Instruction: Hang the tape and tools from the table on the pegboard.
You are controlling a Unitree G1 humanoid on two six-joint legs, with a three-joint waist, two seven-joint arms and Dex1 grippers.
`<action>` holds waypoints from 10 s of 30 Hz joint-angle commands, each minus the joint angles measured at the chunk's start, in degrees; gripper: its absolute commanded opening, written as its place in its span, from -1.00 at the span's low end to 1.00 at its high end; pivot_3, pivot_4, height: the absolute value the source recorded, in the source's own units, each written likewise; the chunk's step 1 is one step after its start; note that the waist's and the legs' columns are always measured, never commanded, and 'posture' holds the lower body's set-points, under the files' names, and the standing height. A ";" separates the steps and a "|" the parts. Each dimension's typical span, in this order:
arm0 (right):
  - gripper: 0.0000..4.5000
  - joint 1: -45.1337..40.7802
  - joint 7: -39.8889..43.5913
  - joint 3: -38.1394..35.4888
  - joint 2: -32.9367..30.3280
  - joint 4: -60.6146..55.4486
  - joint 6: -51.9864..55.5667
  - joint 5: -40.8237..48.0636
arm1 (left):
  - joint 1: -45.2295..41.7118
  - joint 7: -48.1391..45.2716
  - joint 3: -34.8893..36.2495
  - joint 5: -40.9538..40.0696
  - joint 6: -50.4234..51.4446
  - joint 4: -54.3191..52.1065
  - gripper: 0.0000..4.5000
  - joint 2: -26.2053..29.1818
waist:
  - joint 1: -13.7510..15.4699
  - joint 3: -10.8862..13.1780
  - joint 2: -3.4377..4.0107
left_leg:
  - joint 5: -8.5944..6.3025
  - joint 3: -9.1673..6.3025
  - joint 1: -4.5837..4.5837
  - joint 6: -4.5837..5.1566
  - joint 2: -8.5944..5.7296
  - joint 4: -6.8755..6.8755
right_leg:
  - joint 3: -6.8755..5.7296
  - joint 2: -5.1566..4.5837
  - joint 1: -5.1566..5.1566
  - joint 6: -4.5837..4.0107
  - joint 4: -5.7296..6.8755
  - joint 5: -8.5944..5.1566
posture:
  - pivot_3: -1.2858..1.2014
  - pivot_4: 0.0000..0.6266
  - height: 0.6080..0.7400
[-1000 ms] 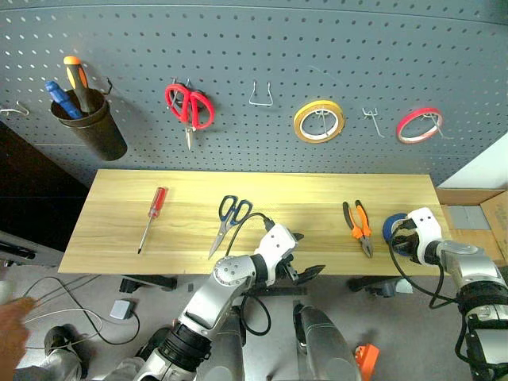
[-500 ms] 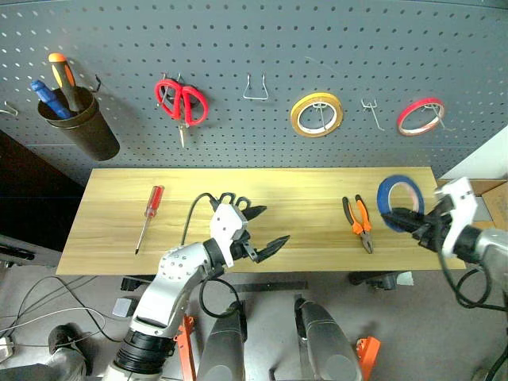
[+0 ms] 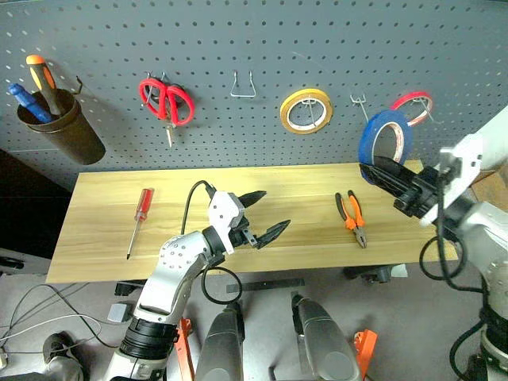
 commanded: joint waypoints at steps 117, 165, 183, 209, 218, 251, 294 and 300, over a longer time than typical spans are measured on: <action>0.05 -15.51 12.75 21.83 10.04 15.84 8.47 -14.91 | 8.73 7.96 9.16 -0.90 3.47 -9.47 1.00 5.60 | 0.29 0.29 -0.05 | 0.08 0.62 -0.20 0.18 0.22 0.04 | 0.45 0.12 -0.53 0.10 0.00 0.52 | 0.00 0.18 1.00; 0.05 -60.16 -7.87 17.55 34.89 68.38 -59.11 -31.56 | 2.76 21.30 11.97 -1.24 -4.43 -17.66 1.00 -3.03 | 2.73 0.26 -0.12 | 0.19 0.22 -0.97 0.03 0.09 0.29 | 0.00 -0.17 -1.23 -0.42 0.65 0.85 | 0.05 0.10 1.00; 0.05 -56.76 -12.76 17.49 34.94 77.09 -70.51 -35.29 | 2.69 21.81 12.03 -1.31 -2.84 -18.43 1.00 -2.65 | 2.88 0.26 -0.12 | 0.20 0.20 -0.94 0.03 0.09 0.36 | -0.02 -0.15 -1.22 -0.42 0.76 0.85 | 0.06 0.13 1.00; 0.76 -51.14 -12.84 21.26 35.97 73.39 -64.25 -40.10 | 3.45 23.29 12.58 -0.53 -2.49 -17.92 1.00 -2.53 | 2.84 0.26 -0.12 | 0.21 0.20 -0.89 0.01 0.09 0.46 | -0.01 -0.08 -1.21 -0.46 0.86 0.86 | 0.06 0.10 1.00; 0.99 -41.25 -9.61 22.17 32.66 54.58 -57.64 -39.78 | 5.05 26.01 15.83 -3.56 4.82 -17.61 1.00 -2.28 | 3.52 0.26 -0.12 | 0.21 0.17 -0.91 0.01 0.10 0.51 | -0.01 -0.08 -1.18 -0.46 0.87 0.87 | 0.05 0.13 1.00; 0.99 -1.68 14.09 32.17 7.58 10.41 -10.99 -19.01 | -17.48 24.60 2.17 2.39 51.34 13.35 1.00 6.06 | 3.14 0.27 -0.14 | 0.21 -0.12 -0.90 0.00 0.05 1.02 | -0.18 0.05 -0.90 -0.27 0.90 0.76 | 0.01 0.17 1.00; 1.00 -4.33 14.15 30.54 8.26 11.79 -11.42 -19.92 | -0.27 18.76 8.28 4.12 31.98 -10.91 -0.81 6.23 | 2.85 0.27 -0.14 | 0.22 -0.18 -0.85 -0.03 0.20 0.98 | -0.15 -0.08 -0.84 -0.41 0.87 0.83 | 0.03 0.12 1.00; 1.00 -6.67 15.78 29.74 8.28 13.50 -12.48 -19.82 | 5.47 17.66 18.95 -4.02 19.86 -20.64 -0.81 1.39 | 3.98 0.25 -0.16 | 0.24 -0.13 -0.86 -0.04 0.16 1.05 | -0.15 -0.18 -0.75 -0.38 0.71 0.83 | 0.04 0.08 1.00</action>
